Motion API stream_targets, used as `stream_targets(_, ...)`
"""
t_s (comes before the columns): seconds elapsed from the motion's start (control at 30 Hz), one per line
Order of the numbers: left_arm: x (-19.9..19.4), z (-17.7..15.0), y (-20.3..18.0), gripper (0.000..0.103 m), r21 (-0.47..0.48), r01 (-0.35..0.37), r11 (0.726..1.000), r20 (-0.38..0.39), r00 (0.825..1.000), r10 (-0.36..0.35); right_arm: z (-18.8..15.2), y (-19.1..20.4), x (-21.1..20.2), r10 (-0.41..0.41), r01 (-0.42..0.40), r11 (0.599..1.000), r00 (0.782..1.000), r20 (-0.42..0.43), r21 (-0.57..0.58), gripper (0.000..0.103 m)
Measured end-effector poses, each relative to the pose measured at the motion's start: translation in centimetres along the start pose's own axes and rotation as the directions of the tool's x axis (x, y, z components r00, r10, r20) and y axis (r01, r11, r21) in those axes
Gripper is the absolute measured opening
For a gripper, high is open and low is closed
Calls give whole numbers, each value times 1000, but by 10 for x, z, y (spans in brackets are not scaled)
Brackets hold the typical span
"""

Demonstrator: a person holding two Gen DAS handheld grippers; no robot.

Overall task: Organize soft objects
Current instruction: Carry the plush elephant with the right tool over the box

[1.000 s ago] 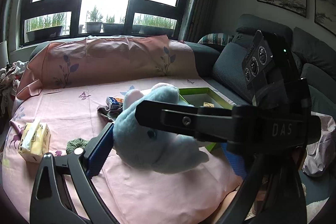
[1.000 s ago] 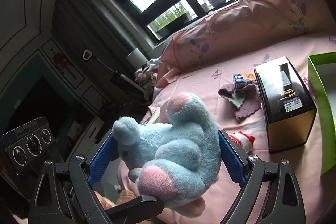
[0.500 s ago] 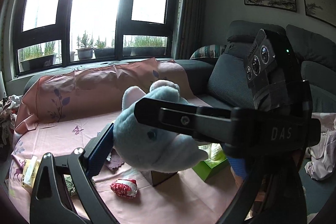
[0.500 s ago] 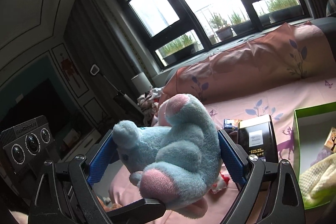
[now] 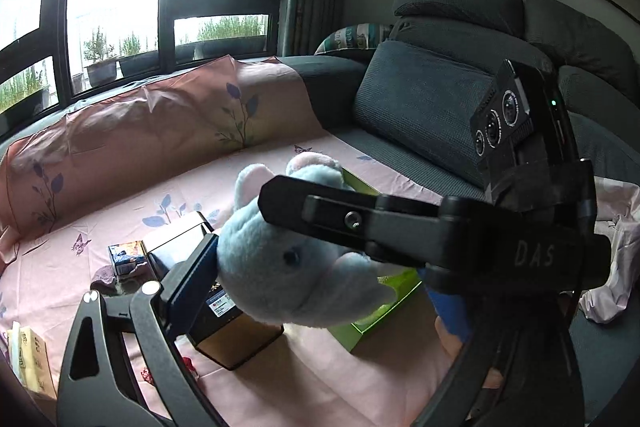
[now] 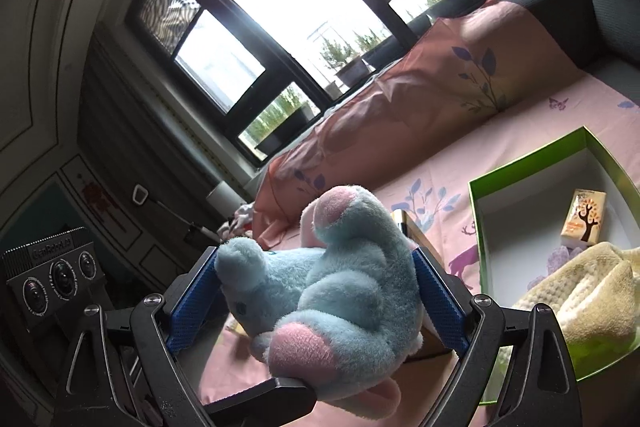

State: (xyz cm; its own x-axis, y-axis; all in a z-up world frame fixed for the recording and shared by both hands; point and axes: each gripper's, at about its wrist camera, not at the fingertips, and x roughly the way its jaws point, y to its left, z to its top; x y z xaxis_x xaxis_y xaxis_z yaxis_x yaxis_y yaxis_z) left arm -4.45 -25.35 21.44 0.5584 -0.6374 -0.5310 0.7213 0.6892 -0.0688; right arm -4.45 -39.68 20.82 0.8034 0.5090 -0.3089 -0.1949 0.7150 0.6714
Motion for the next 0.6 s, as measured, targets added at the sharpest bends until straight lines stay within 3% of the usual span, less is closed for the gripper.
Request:
stream_targets(0.17,39,10,-15,94,35,62,997,-85,995,-59,2,-36,-10,-61,57,992,998,35,114,93)
stream_targets(0.4,95,19,-34,93,48,154,987,-197,970,-141,5,-85,-25,-158,132,959,984,86,253,93)
stream_targets(0.6,133,24,-35,90,56,125,991,-248,963,-108,6,-127,-20,-166,122,915,982,85,386,90)
